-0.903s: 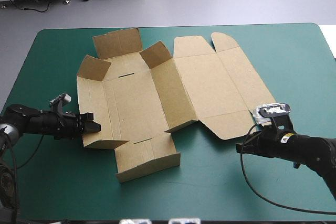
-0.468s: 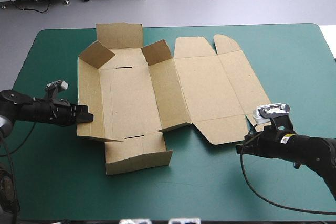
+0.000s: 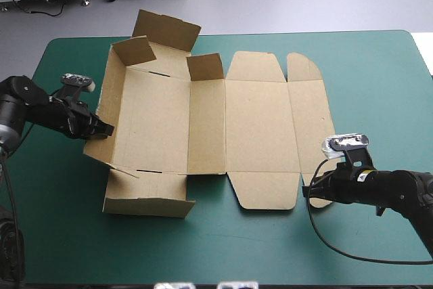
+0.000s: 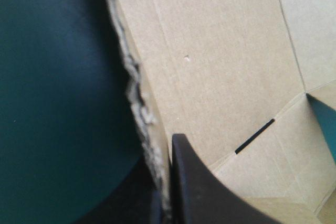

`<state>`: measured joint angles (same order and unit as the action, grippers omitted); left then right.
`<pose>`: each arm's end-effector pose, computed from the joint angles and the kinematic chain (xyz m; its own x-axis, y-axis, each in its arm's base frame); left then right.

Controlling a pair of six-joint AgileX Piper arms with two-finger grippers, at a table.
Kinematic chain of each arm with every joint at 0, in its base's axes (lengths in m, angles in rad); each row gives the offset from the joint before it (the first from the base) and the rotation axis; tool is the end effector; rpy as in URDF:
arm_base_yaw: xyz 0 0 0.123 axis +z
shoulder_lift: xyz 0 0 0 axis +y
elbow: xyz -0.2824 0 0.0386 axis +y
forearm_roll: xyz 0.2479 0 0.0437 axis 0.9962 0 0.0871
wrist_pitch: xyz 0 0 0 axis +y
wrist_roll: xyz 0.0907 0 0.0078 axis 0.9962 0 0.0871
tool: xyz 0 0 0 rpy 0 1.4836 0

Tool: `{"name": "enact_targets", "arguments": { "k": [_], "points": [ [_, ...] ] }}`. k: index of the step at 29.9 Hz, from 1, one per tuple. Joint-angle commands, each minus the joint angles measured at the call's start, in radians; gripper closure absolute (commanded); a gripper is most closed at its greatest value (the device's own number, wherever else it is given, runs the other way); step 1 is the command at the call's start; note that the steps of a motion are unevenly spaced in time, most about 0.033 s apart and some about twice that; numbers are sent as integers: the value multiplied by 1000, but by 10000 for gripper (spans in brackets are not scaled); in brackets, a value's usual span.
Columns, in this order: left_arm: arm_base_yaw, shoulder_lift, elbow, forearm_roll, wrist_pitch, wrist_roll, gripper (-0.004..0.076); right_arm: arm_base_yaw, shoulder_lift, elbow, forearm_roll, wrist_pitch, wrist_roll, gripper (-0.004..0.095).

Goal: Fold the box

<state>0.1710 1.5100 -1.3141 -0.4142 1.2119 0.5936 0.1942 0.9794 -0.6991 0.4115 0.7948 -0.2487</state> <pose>0.2978 0.0166 0.3208 -0.8800 0.2488 -0.4045 0.3540 0.9114 -0.2097 0.1676 0.0595 0.2816 -0.8107 -0.1126 -0.5745 -0.3107 0.9145 0.2591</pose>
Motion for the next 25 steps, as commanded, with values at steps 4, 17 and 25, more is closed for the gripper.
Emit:
{"name": "enact_targets", "arguments": {
  "k": [4,17,25],
  "points": [
    [-168,-20,-35,137,72,49,729,-2,-3,-34,14,-16,-1,914],
    [-334,-17,-202,356,-95,107,729,-2,-3,-34,14,-7,-1,914],
    [-536,-17,-206,634,-234,107,729,-2,-3,-34,14,-5,-1,914]
  ]
}}
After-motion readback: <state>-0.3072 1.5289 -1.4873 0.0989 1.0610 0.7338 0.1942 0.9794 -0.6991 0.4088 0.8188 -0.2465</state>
